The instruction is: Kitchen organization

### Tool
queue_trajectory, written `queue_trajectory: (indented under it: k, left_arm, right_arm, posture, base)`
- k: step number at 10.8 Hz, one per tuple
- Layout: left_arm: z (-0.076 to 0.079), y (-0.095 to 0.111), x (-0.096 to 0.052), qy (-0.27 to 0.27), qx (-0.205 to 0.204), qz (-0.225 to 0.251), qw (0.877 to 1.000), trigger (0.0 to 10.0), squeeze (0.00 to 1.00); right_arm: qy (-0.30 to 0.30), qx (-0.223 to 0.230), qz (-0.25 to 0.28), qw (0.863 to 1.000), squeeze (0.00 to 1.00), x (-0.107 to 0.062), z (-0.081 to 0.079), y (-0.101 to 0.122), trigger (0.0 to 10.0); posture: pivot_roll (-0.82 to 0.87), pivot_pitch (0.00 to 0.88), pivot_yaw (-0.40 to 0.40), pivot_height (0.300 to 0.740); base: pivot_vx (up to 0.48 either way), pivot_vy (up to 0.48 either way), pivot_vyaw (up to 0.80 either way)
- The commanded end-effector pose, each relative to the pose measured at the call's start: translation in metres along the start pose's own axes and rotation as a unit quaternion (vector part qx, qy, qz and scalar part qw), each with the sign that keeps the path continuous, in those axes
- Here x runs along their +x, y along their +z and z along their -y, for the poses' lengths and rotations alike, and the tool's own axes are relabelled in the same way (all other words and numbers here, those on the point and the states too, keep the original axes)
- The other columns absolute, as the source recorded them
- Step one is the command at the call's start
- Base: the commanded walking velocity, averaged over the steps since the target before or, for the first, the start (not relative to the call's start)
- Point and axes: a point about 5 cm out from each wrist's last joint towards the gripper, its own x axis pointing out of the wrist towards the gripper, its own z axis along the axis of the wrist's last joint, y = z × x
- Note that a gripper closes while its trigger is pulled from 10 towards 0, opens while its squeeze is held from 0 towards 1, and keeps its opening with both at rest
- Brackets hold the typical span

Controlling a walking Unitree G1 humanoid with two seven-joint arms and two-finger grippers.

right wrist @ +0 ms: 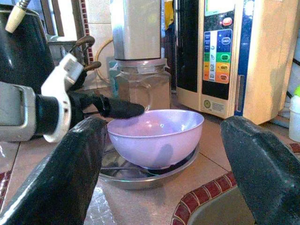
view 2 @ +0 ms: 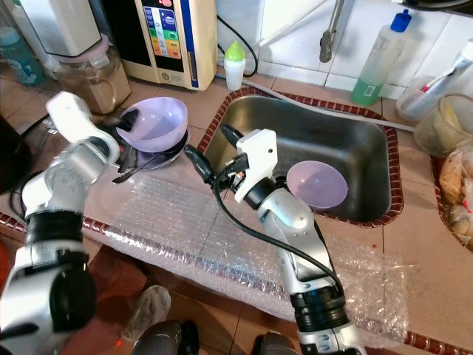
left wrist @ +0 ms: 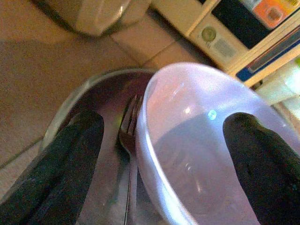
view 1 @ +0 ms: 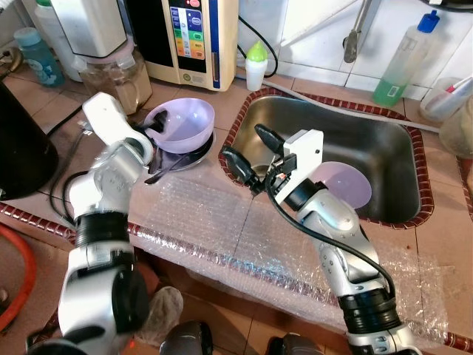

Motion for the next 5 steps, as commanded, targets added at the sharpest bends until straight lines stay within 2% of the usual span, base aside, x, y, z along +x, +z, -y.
queue_trajectory:
  k: [1,2,3,5]
  left_arm:
    - [-0.003,0.0024,0.0016,0.007,-0.007,-0.011,1.0,10.0,0.0]
    - [-0.0069,-0.0021,0.0032,0.011,-0.015,-0.023,1.0,3.1,0.0]
    - [-0.007,-0.0031,0.0036,0.007,-0.022,-0.029,0.999,0.0,0.0]
    - [-0.005,-0.0055,0.0051,-0.01,-0.044,-0.041,0.998,0.0,0.0]
  right_arm:
    - [0.006,-0.002,0.004,1.0,0.0,-0.0002,-0.0039,0.0022,10.0]
    - [0.011,-0.004,0.003,1.0,0.0,-0.0001,-0.0057,0.0018,10.0]
    - [0.012,-0.004,0.003,1.0,0.0,0.0,-0.0058,0.0019,10.0]
    - [0.012,-0.005,0.003,1.0,0.0,0.0013,-0.006,0.0016,10.0]
  posture:
    - [-0.07,0.045,0.073,0.74]
    - [-0.07,0.044,0.075,0.74]
    - [-0.07,0.044,0.076,0.74]
    - [-0.06,0.04,0.077,0.74]
  base:
    - [0.0,0.0,0.0]
    - [0.0,0.0,0.0]
    - [0.0,0.0,0.0]
    - [0.0,0.0,0.0]
